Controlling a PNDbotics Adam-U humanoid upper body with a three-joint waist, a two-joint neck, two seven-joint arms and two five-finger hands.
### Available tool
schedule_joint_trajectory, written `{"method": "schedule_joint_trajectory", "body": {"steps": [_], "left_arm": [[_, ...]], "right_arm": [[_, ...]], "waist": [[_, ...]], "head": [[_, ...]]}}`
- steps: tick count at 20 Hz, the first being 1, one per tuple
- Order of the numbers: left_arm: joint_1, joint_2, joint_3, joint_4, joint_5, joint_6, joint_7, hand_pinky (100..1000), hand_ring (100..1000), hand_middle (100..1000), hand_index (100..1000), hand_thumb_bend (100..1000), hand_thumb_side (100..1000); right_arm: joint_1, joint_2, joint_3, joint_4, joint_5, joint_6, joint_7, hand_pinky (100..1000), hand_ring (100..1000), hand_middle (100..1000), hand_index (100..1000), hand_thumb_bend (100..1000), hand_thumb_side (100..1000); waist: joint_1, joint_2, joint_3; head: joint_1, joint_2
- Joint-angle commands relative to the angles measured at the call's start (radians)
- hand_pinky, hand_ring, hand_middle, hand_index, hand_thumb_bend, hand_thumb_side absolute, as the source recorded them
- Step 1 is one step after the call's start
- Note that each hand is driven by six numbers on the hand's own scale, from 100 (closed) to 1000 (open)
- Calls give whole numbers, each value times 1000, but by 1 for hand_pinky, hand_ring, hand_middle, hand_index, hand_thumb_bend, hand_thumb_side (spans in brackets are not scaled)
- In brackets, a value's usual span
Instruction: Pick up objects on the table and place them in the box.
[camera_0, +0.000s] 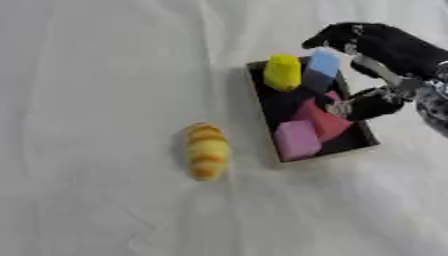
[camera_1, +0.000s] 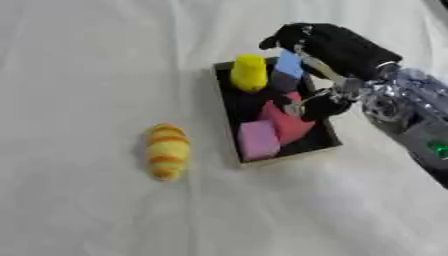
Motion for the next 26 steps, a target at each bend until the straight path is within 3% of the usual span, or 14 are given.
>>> {"method": "schedule_joint_trajectory", "body": {"steps": [1,4,5,8,13,14,15,20,25,26], "left_arm": [[-6,46,7,-15,-27,-5,-6,700,696,662,784,100,585],[-19,93,-9,-15,-90,-6,-34,703,698,664,787,100,535],[-29,117,-20,-15,-121,-7,-52,706,700,666,790,100,475],[-76,200,-61,-15,-230,-8,-121,715,704,672,803,100,406],[-213,323,-187,-15,-355,20,-320,731,713,682,832,100,361],[-238,341,-215,-15,-374,22,-364,741,725,691,840,100,329],[-260,358,-245,-15,-391,22,-410,775,766,714,844,100,227],[-337,393,-367,-15,-432,-2,-621,808,797,747,844,100,243],[-412,378,-426,-15,-428,-42,-764,804,792,751,872,159,296],[-422,371,-434,-15,-425,-46,-786,803,792,756,881,118,308]], "right_arm": [[-9,-20,-62,-15,-66,-54,-102,877,845,762,869,127,100],[3,-31,-106,-15,-146,-125,-202,878,845,752,859,100,100],[8,-34,-117,-15,-172,-148,-224,881,847,747,853,100,100],[18,-41,-153,-15,-236,-194,-271,880,839,736,847,100,100],[11,-42,-200,-15,-279,-223,-327,877,832,717,833,100,100],[8,-43,-206,-15,-278,-225,-336,876,832,719,835,100,100],[5,-44,-210,-15,-276,-227,-344,875,828,715,834,100,100],[-2,-44,-215,-15,-275,-227,-365,875,827,712,832,100,100],[-18,-39,-220,-15,-272,-221,-359,873,824,706,831,100,100],[-24,-37,-222,-15,-270,-224,-359,873,823,704,831,100,100]], "waist": [[19,-33,-7],[24,-39,-15],[26,-42,-18],[35,-50,-29],[43,-62,-43],[45,-63,-47],[47,-65,-51],[54,-65,-62],[60,-65,-63],[60,-65,-63]], "head": [[8,2],[15,7],[17,9],[27,15],[42,21],[45,24],[47,26],[56,29],[59,33],[59,34]]}}
